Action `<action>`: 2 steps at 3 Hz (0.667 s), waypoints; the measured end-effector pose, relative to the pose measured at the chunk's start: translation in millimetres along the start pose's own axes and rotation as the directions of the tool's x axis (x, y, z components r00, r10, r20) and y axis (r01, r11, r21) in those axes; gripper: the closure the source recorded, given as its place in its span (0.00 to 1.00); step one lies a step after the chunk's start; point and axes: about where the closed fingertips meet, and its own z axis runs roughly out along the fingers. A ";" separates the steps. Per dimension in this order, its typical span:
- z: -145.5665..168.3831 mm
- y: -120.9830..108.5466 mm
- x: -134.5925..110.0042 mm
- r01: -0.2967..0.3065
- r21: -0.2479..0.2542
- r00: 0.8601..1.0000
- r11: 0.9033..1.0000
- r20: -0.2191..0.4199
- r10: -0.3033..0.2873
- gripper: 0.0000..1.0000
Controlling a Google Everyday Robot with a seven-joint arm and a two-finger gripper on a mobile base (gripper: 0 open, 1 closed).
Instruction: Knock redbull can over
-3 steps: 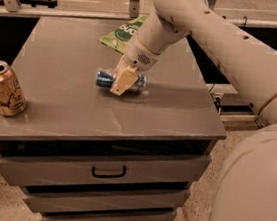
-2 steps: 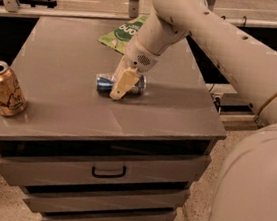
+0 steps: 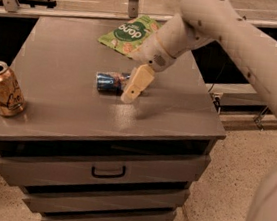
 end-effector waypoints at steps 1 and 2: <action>-36.9 0.2 6.6 -0.030 0.090 0.977 0.996 0.214 0.010 0.00; -86.5 -1.3 28.6 -0.045 0.199 0.920 0.979 0.391 -0.037 0.00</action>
Offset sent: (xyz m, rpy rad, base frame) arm -0.0052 -0.1988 0.0863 0.6446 -0.3211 -0.2344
